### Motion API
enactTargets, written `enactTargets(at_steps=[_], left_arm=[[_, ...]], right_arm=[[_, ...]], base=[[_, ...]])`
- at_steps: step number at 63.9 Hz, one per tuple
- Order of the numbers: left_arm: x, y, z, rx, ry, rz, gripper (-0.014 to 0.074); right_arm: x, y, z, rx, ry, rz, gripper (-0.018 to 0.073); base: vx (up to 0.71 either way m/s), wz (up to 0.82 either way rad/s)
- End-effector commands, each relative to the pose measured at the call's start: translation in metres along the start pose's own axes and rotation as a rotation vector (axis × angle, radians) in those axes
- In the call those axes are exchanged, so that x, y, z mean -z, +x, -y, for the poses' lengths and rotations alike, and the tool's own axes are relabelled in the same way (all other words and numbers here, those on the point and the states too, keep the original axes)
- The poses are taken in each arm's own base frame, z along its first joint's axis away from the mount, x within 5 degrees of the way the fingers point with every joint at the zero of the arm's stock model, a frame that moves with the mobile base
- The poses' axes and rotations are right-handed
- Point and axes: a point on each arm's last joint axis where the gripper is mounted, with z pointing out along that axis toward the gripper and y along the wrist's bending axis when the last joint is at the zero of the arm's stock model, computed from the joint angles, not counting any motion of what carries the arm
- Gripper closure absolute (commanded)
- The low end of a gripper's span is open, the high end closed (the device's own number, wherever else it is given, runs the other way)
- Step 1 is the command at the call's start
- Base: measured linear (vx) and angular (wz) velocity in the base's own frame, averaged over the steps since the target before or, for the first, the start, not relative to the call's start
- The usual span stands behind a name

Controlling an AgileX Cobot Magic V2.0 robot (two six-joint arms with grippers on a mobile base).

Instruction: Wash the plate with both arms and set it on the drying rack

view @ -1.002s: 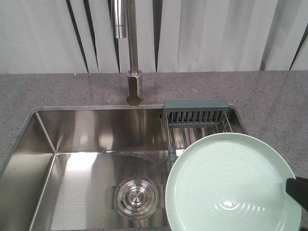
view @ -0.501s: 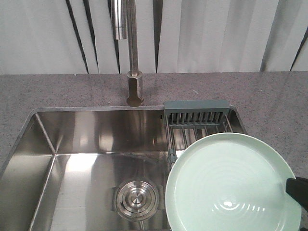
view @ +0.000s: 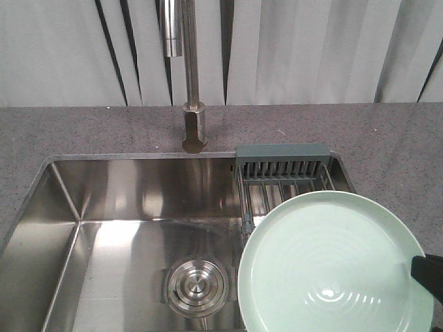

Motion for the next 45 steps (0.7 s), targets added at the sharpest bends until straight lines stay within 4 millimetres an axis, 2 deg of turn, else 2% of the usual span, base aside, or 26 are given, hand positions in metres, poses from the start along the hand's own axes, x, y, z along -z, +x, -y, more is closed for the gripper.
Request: enactTargets(at_steps=[1, 45], left_arm=[[0.0036, -0.0157, 0.0025, 0.009, 0.023, 0.109, 0.0603], [0.0037, -0.0163, 0.0026, 0.008, 0.025, 0.116, 0.0603]], right_arm=[[0.0042, -0.0131, 0.0001, -0.012, 0.013, 0.087, 0.0564], [0.0042, -0.0131, 0.0001, -0.012, 0.013, 0.087, 0.0564]], base=[[0.00, 0.00], [0.00, 0.00]])
